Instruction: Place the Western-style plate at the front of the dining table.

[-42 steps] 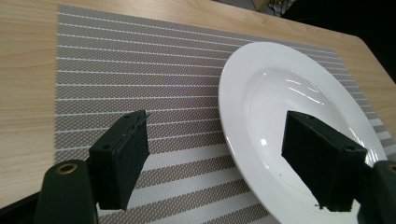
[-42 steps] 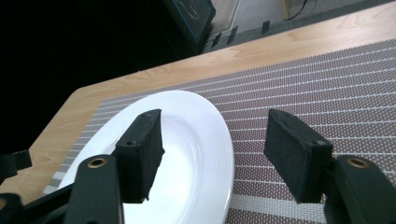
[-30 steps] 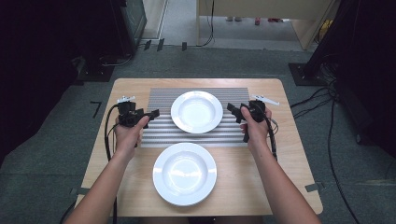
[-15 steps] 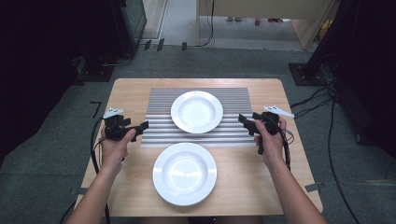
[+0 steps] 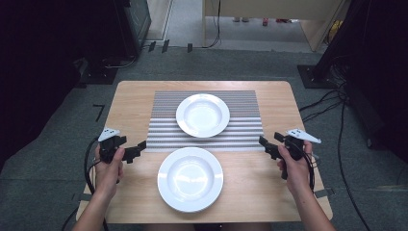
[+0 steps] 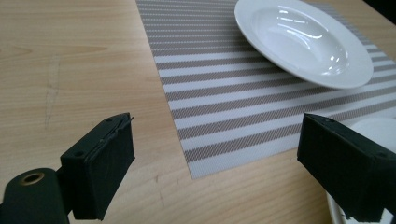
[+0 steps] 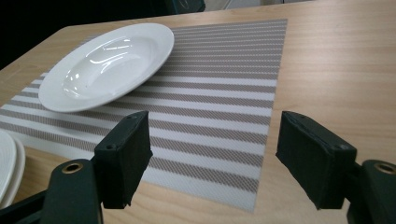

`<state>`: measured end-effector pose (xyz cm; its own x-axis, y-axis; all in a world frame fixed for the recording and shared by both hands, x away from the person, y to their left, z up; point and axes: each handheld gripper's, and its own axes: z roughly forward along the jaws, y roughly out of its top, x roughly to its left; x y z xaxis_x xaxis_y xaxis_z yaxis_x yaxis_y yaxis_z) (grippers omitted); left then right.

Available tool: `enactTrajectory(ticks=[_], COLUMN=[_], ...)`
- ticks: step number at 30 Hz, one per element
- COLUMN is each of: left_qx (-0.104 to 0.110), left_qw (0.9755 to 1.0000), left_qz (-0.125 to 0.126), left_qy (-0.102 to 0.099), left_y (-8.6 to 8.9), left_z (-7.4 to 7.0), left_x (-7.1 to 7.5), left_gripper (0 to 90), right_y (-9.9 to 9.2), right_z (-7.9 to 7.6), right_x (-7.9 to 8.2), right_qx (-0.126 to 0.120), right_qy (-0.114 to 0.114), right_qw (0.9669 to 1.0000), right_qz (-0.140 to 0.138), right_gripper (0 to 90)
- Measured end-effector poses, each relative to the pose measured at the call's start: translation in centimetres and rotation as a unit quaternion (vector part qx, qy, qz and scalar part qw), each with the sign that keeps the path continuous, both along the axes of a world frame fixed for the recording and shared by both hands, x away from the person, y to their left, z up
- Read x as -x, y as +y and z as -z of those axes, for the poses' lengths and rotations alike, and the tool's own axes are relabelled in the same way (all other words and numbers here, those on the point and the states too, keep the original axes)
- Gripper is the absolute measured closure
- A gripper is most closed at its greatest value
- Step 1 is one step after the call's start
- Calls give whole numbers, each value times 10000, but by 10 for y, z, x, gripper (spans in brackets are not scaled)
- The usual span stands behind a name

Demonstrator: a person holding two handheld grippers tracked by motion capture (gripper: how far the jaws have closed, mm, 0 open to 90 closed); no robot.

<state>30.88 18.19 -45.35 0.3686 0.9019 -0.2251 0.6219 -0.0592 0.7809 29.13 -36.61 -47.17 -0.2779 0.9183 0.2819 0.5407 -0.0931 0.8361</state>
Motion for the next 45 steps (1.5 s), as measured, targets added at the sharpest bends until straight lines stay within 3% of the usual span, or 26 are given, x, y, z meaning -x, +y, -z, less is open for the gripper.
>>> enactTrajectory(ticks=[14, 21, 26, 30, 32, 35, 38, 40, 42, 45], left_qx=[-123, -416, -577, -792, -979, -1030, -1312, -1326, -1320, -1320], left_qw=[9998, 9985, 9969, 9947, 9927, 9916, 9885, 9886, 9887, 9893], left_qz=[-140, -313, -445, -568, -614, -684, -651, -603, -601, -522], left_qy=[36, 191, 296, 340, 348, 383, 384, 389, 388, 338], left_y=[9, 21, 33, 40, 43, 48, 49, 50, 50, 48], left_z=[19, 37, 50, 56, 59, 60, 61, 62, 62, 63], left_x=[33, 51, 64, 71, 75, 79, 81, 81, 81, 81], left_gripper=[105, 94, 92, 80, 80, 80, 80, 80, 80, 80], right_y=[-25, -40, -51, -57, -60, -62, -64, -63, -60, -59], right_z=[18, 34, 37, 41, 47, 51, 52, 53, 55, 57], right_x=[45, 70, 86, 95, 103, 110, 114, 116, 117, 119], right_qx=[246, 386, 499, 686, 894, 1179, 1240, 1277, 1467, 1442], right_qy=[79, 293, 321, 402, 525, 641, 718, 762, 745, 732], right_qw=[9995, 9985, 9976, 9960, 9936, 9895, 9880, 9872, 9850, 9848], right_qz=[175, 245, 357, 408, 451, 530, 582, 579, 530, 637], right_gripper=[258, 238, 223, 210, 198, 189, 183, 179, 165, 111])
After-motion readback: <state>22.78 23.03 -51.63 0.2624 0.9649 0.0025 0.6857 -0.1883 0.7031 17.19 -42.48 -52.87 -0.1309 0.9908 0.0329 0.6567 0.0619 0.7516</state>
